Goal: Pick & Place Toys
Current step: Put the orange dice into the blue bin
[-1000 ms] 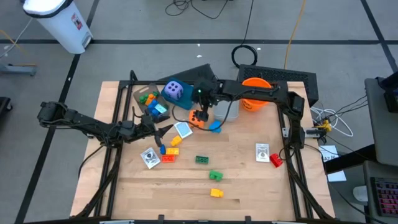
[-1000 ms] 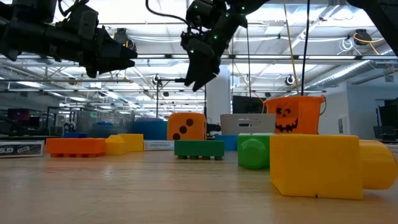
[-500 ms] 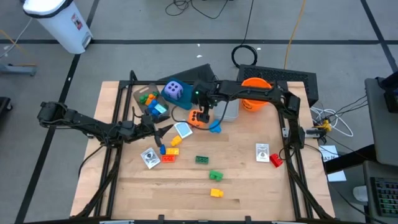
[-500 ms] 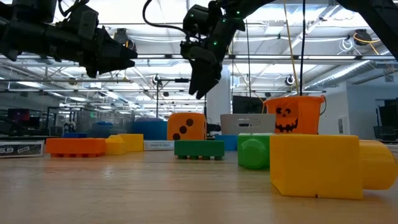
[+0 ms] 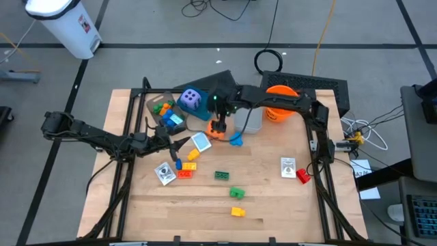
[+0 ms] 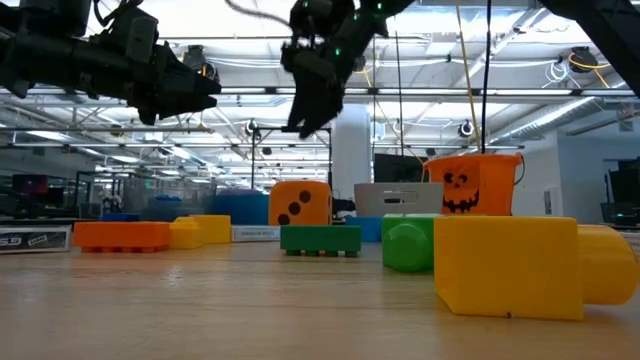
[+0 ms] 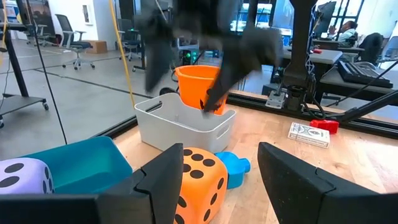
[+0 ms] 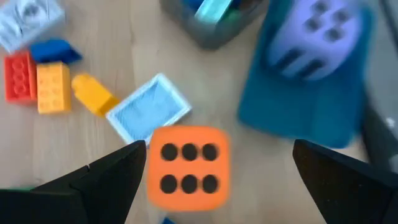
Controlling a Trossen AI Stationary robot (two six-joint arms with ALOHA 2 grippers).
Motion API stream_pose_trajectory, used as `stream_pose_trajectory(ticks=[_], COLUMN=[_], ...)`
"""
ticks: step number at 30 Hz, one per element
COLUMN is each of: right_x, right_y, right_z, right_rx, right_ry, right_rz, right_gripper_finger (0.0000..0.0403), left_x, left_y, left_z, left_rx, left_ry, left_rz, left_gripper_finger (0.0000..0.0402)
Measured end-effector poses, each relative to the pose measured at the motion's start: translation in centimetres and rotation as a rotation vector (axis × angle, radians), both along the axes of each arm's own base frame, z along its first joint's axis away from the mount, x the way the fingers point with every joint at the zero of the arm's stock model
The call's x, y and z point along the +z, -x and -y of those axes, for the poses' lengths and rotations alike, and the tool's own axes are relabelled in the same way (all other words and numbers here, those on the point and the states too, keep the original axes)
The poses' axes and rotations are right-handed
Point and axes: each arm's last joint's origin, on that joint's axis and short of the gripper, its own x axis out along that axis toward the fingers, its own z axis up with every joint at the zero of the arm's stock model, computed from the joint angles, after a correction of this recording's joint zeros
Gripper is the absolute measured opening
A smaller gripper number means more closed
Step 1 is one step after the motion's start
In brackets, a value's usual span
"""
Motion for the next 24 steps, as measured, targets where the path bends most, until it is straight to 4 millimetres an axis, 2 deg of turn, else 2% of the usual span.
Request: stream_pose_trajectory(ticks=[3, 8, 21, 24], right_x=[1.4, 1.9, -3.1, -3.7], right_y=[0.2, 0.4, -1.3, -1.3], right_z=[-0.2, -0.5, 0.5, 0.7], right_rx=[-0.004, -0.035, -0.009, -0.009], right_ry=[0.037, 0.047, -0.051, -0.068], right_rz=[-0.003, -0.037, -0.164, -0.182], right_gripper_finger=[0.0400, 0.0400, 0.0400, 0.0400], left_x=[0.0, 0.0, 0.0, 0.0], left_y=[0.0, 0.0, 0.0, 0.0], left_z=[0.0, 0.0, 0.0, 0.0], left_rx=[0.000, 0.000, 0.000, 0.000], left_ry=[0.000, 0.000, 0.000, 0.000], left_rz=[0.000, 0.000, 0.000, 0.000], left_gripper_finger=[0.0216, 0.0216, 0.0216, 0.0216])
